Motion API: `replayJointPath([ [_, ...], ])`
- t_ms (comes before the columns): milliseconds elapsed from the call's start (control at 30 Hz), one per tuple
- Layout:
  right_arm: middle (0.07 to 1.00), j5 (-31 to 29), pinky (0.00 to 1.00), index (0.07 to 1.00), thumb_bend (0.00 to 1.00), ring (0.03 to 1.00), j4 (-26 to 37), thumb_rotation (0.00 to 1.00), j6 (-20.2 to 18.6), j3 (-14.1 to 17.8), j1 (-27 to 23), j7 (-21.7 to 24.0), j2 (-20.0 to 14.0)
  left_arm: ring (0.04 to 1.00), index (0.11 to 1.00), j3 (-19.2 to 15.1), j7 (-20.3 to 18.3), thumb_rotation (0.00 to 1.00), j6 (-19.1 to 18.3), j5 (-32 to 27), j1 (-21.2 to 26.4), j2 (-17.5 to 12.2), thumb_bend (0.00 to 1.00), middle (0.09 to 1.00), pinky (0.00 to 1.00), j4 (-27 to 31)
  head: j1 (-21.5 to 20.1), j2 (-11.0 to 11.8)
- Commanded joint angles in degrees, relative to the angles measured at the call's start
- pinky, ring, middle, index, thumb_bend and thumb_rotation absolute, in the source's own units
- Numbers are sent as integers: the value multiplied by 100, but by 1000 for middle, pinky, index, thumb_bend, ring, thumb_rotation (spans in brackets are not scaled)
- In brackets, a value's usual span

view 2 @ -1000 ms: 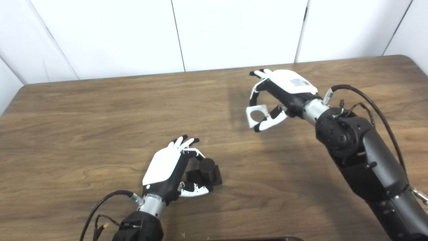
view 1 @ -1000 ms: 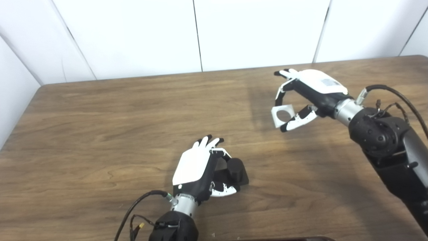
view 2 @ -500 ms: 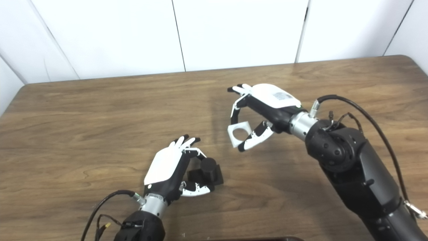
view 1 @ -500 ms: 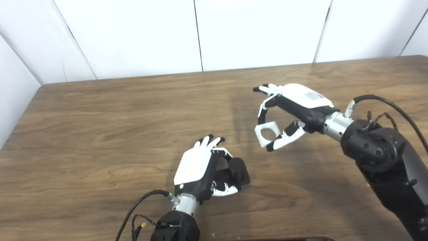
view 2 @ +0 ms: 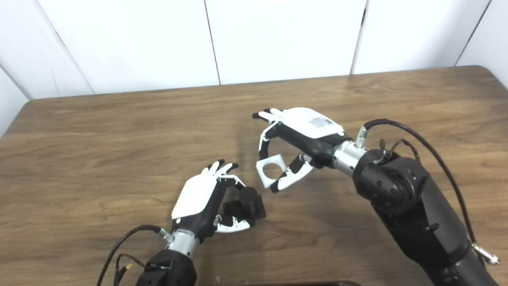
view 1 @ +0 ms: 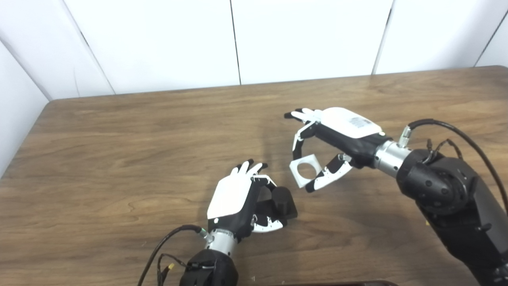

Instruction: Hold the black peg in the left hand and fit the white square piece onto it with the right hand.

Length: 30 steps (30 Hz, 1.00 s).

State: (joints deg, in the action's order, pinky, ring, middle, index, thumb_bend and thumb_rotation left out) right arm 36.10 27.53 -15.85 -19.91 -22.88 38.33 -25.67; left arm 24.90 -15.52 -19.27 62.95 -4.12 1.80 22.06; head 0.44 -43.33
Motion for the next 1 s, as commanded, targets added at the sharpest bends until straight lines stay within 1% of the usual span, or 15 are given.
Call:
replayJointPath([
  [0,971,20,1000,492,521,1000,228,164,80,29,-181,11,13,1000,491,14,108,59,47,55,100,53,521,926,1000,-24,1,-11],
  [200,971,9,1000,493,521,1000,355,166,24,-35,-207,170,80,1000,491,23,89,59,41,77,128,58,521,926,1000,-29,6,-23],
  [300,970,6,1000,493,521,1000,368,166,61,-53,-202,196,120,1000,492,20,82,58,32,74,141,69,521,927,1000,-21,17,-25],
  [733,973,83,1000,493,521,1000,340,165,155,-275,-179,261,255,1000,491,42,68,59,27,107,186,101,522,923,1000,-24,63,-64],
  [967,972,97,1000,492,523,1000,221,161,322,-333,-105,192,306,1000,492,100,45,61,9,196,187,147,520,922,1000,-5,91,-85],
])
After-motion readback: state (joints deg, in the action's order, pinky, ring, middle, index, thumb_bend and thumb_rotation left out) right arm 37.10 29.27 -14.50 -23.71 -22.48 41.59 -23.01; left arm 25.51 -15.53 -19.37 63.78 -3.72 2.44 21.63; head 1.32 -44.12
